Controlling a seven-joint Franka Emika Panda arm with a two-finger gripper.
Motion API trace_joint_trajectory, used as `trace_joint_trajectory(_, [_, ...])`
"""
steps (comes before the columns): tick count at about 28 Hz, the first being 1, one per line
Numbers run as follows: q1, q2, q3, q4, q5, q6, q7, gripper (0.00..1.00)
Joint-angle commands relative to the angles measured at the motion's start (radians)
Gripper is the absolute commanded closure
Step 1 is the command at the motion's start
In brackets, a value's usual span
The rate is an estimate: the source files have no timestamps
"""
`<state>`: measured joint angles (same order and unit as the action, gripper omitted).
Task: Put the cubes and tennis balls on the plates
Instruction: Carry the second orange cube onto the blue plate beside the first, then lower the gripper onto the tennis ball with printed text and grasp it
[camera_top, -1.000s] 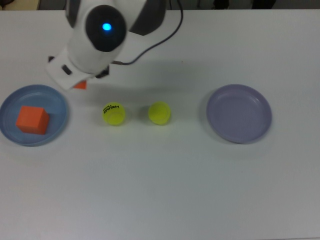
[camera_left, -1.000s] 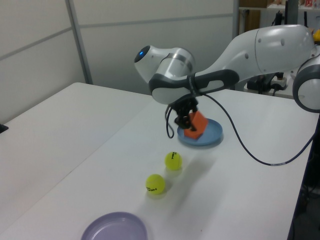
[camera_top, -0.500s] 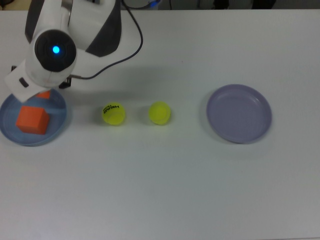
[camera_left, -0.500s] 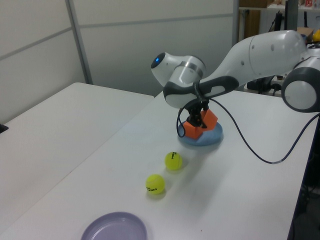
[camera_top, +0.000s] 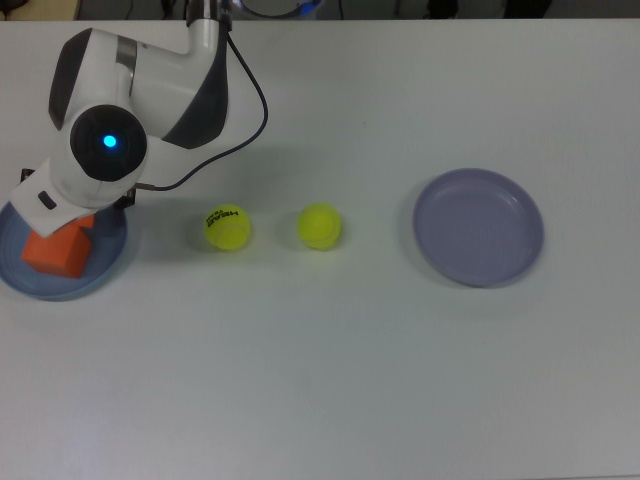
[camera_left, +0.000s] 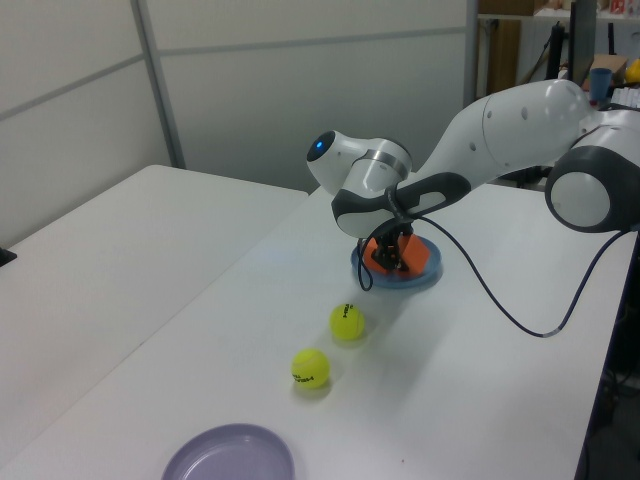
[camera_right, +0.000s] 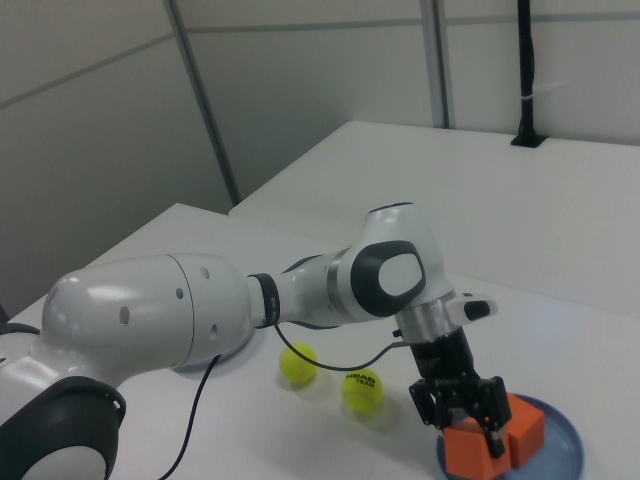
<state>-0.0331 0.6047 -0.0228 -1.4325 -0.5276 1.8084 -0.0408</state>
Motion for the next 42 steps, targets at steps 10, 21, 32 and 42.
trace_joint_trajectory(10, [0.028, -0.118, 0.026, -0.008, 0.159, 0.017, -0.028, 0.00])
trace_joint_trajectory(21, [0.153, -0.118, 0.110, -0.031, 0.161, -0.001, 0.047, 0.00])
trace_joint_trajectory(32, [0.209, -0.105, 0.110, -0.092, 0.117, -0.017, 0.068, 0.00])
trace_joint_trajectory(42, [0.213, -0.053, 0.110, -0.106, 0.084, -0.009, 0.088, 0.00])
